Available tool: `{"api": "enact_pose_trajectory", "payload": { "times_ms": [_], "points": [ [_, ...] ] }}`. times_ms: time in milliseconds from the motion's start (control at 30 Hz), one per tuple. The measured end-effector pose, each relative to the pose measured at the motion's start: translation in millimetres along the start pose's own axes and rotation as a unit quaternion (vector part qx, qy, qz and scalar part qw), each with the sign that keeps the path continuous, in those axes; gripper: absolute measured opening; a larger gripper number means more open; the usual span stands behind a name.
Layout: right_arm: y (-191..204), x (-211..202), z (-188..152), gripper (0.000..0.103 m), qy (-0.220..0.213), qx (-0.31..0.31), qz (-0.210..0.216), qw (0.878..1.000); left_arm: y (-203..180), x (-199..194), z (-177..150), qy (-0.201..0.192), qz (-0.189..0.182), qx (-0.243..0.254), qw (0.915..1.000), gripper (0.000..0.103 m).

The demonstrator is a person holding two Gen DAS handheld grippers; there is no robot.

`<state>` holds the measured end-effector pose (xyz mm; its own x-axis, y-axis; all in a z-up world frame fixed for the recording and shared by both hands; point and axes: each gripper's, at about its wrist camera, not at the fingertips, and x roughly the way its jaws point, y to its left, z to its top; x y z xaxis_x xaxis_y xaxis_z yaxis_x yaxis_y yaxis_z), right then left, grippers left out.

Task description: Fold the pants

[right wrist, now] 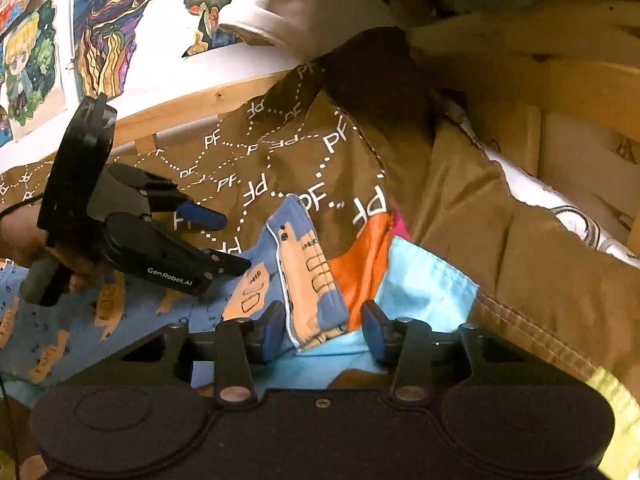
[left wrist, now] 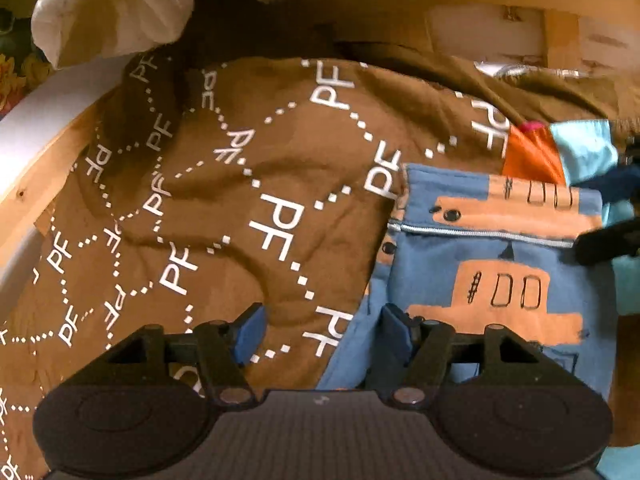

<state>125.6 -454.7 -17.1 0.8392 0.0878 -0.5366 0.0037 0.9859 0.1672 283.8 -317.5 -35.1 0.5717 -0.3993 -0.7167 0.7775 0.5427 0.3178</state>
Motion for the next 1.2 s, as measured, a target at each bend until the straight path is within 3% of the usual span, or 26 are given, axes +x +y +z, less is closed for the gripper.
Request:
{"api": "enact_pose_trajectory", "payload": {
  "times_ms": [100, 200, 267, 367, 467, 600, 733, 800, 933, 1033, 1200],
  "points": [
    [2, -4, -1, 0.041, -0.004, 0.000, 0.004, 1.000, 8, -20, 8, -0.019, -0.002, -0.039, 0.9991, 0.070],
    [5, -11, 2, 0.041, -0.028, -0.007, 0.004, 1.000, 16, -39, 20, -0.044, -0.038, -0.076, 0.9954, 0.069],
    [4, -6, 3, 0.041, -0.019, 0.005, 0.009, 1.000, 13, -36, 27, -0.039, -0.059, -0.078, 0.9944, 0.068],
    [-2, 3, 2, 0.040, 0.004, 0.021, 0.011, 1.000, 0, -20, 31, -0.017, -0.051, -0.044, 0.9976, 0.068],
    [-2, 4, 0, 0.033, 0.006, 0.020, 0.008, 1.000, -6, 6, 27, 0.032, -0.032, -0.038, 0.9982, 0.067],
    [2, 3, -2, 0.017, 0.001, 0.012, 0.011, 1.000, -2, 4, 29, 0.026, -0.028, -0.059, 0.9975, 0.067],
    [26, -5, -3, 0.014, -0.034, -0.063, -0.012, 0.997, 7, -15, 34, 0.014, -0.011, -0.081, 0.9966, 0.067],
    [43, -7, -8, 0.014, -0.049, -0.118, -0.027, 0.991, 20, -28, 36, 0.016, -0.034, -0.133, 0.9903, 0.067],
    [70, -7, -17, 0.014, -0.060, -0.202, -0.045, 0.977, 38, -46, 40, 0.035, -0.104, -0.237, 0.9654, 0.063],
    [79, -4, -21, 0.014, -0.055, -0.227, -0.048, 0.971, 38, -44, 50, 0.051, -0.146, -0.270, 0.9503, 0.063],
    [75, -2, -21, 0.014, -0.051, -0.216, -0.058, 0.973, 14, -24, 67, 0.082, -0.164, -0.258, 0.9486, 0.058]
  ]
}}
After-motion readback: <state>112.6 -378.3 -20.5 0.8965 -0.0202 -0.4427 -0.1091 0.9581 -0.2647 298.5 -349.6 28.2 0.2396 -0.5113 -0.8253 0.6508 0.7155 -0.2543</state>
